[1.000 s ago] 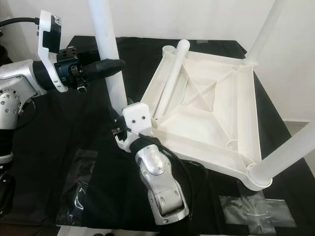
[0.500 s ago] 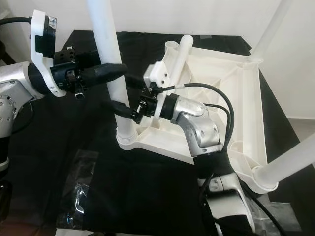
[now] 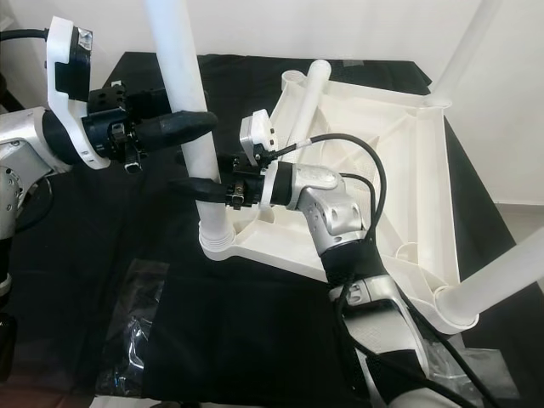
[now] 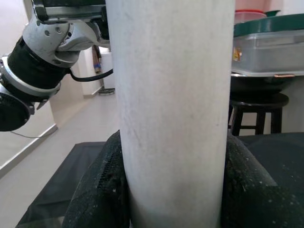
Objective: Building children table
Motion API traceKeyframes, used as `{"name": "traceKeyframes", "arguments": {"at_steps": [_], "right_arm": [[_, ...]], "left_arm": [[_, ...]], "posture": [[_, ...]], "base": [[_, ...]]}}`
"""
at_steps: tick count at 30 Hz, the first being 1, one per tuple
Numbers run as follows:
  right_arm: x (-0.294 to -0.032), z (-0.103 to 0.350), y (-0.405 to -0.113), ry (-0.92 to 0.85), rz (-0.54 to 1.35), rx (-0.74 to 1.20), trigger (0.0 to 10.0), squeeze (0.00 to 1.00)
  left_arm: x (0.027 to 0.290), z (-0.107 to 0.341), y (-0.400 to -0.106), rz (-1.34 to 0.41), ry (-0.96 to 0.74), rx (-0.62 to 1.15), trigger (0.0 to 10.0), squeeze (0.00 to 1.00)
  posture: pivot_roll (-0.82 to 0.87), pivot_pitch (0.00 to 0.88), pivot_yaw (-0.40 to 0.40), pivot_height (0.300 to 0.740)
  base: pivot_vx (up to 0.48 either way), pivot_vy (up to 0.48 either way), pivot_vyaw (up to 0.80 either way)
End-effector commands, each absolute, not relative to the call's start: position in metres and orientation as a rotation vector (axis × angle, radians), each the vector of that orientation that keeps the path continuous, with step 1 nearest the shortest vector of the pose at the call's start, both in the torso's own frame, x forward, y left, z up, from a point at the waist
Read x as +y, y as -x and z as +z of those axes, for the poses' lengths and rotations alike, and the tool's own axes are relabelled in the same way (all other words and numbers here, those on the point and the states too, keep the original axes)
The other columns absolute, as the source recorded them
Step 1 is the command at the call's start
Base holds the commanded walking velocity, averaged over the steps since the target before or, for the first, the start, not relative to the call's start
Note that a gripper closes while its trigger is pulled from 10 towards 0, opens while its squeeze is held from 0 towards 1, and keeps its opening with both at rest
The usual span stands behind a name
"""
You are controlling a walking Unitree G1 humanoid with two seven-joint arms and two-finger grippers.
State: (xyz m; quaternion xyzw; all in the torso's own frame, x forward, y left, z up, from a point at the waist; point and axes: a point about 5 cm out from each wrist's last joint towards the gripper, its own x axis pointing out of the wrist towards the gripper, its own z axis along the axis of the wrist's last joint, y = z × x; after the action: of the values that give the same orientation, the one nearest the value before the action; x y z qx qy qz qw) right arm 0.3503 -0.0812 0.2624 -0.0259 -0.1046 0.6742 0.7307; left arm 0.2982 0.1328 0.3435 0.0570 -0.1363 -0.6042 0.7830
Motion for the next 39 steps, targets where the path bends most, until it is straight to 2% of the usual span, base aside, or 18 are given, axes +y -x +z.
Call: {"name": "traceKeyframes", "arguments": {"at_steps": [1, 2, 3, 9, 10, 11, 12, 13, 15, 20, 26, 27, 28, 30, 31, 37, 38, 39], "right_arm": [[-0.086, 0.256, -0.355, 0.033, 1.46, -0.2, 0.0, 0.0], [-0.086, 0.256, -0.355, 0.033, 1.46, -0.2, 0.0, 0.0], [-0.088, 0.254, -0.357, 0.042, 1.431, -0.201, 0.0, 0.0], [-0.096, 0.227, -0.354, 0.043, 1.09, -0.136, 0.0, 0.0], [-0.09, 0.214, -0.351, -0.011, 0.911, -0.095, 0.0, 0.0], [-0.077, 0.173, -0.324, -0.069, 0.617, 0.044, 0.0, 0.0], [-0.063, 0.147, -0.29, -0.109, 0.491, 0.138, 0.0, 0.0], [-0.063, 0.147, -0.29, -0.109, 0.491, 0.138, 0.0, 0.0], [-0.06, 0.128, -0.262, -0.063, 0.341, 0.204, 0.0, 0.0], [-0.062, 0.138, -0.286, 0.012, 0.369, 0.12, 0.0, 0.0], [-0.063, 0.145, -0.289, 0.001, 0.324, 0.119, 0.0, 0.0], [-0.065, 0.149, -0.29, 0.017, 0.3, 0.12, 8.0, 0.0], [-0.07, 0.16, -0.292, 0.001, 0.317, 0.084, 10.0, 0.59], [-0.072, 0.167, -0.293, -0.011, 0.334, 0.056, 10.0, 0.59], [-0.075, 0.179, -0.297, -0.088, 0.433, 0.004, 10.0, 1.0], [-0.086, 0.201, -0.31, -0.139, 0.603, -0.105, 10.0, 1.0], [-0.098, 0.215, -0.318, -0.074, 0.735, -0.17, 10.0, 0.0], [-0.107, 0.225, -0.323, -0.001, 0.838, -0.207, 10.0, 0.0]], "left_arm": [[0.127, 0.332, -0.292, -1.384, -0.123, -0.225, 0.0, 0.0], [0.127, 0.332, -0.292, -1.384, -0.123, -0.225, 0.0, 0.0], [0.126, 0.333, -0.294, -1.378, -0.098, -0.223, 10.0, 1.0], [0.134, 0.345, -0.308, -1.194, -0.04, -0.282, 10.0, 1.0], [0.139, 0.345, -0.311, -1.15, -0.031, -0.286, 10.0, 1.0], [0.146, 0.344, -0.314, -1.092, -0.011, -0.284, 10.0, 0.0], [0.153, 0.344, -0.316, -1.05, 0.016, -0.285, 10.0, 0.0], [0.153, 0.344, -0.316, -1.05, 0.016, -0.285, 10.0, 0.0], [0.169, 0.337, -0.318, -0.976, 0.073, -0.272, 10.0, 0.0], [0.181, 0.299, -0.315, -0.885, 0.091, -0.186, 10.0, 0.0], [0.187, 0.275, -0.305, -0.838, 0.115, -0.137, 10.0, 0.0], [0.189, 0.261, -0.298, -0.82, 0.103, -0.103, 10.0, 0.0], [0.186, 0.241, -0.285, -0.818, 0.101, -0.052, 10.0, 0.0], [0.183, 0.229, -0.275, -0.823, 0.1, -0.021, 10.0, 0.0], [0.175, 0.212, -0.259, -0.836, 0.12, 0.02, 10.0, 0.0], [0.16, 0.193, -0.241, -0.852, 0.139, 0.055, 10.0, 0.0], [0.153, 0.189, -0.234, -0.851, 0.159, 0.046, 10.0, 0.0], [0.146, 0.187, -0.229, -0.853, 0.176, 0.036, 10.0, 0.0]], "posture": [[0.02, 0.157, -0.012, 0.74], [0.02, 0.157, -0.012, 0.74], [0.02, 0.156, -0.012, 0.74], [0.01, 0.163, -0.028, 0.74], [0.0, 0.16, -0.039, 0.74], [0.01, 0.151, -0.044, 0.74], [0.03, 0.156, -0.031, 0.74], [0.03, 0.156, -0.031, 0.74], [-0.01, 0.16, -0.004, 0.74], [0.0, 0.147, -0.009, 0.74], [0.0, 0.145, -0.013, 0.74], [0.0, 0.146, -0.016, 0.74], [0.01, 0.143, -0.016, 0.74], [0.01, 0.143, -0.016, 0.74], [0.01, 0.139, -0.018, 0.74], [0.03, 0.126, -0.028, 0.74], [0.04, 0.118, -0.034, 0.74], [0.04, 0.114, -0.04, 0.74]], "base": [[0.0, 0.0, 0.0], [0.0, 0.0, 0.0], [0.0, 0.0, 0.0], [0.0, 0.0, 0.0], [0.0, 0.0, 0.0], [0.0, 0.0, 0.0], [0.0, 0.0, 0.0], [0.0, 0.0, 0.0], [0.0, 0.0, 0.0], [0.0, 0.0, 0.0], [0.0, 0.0, 0.0], [0.0, 0.0, 0.0], [0.0, 0.0, 0.0], [0.0, 0.0, 0.0], [0.0, 0.0, 0.0], [0.0, 0.0, 0.0], [0.0, 0.0, 0.0], [0.0, 0.0, 0.0]]}}
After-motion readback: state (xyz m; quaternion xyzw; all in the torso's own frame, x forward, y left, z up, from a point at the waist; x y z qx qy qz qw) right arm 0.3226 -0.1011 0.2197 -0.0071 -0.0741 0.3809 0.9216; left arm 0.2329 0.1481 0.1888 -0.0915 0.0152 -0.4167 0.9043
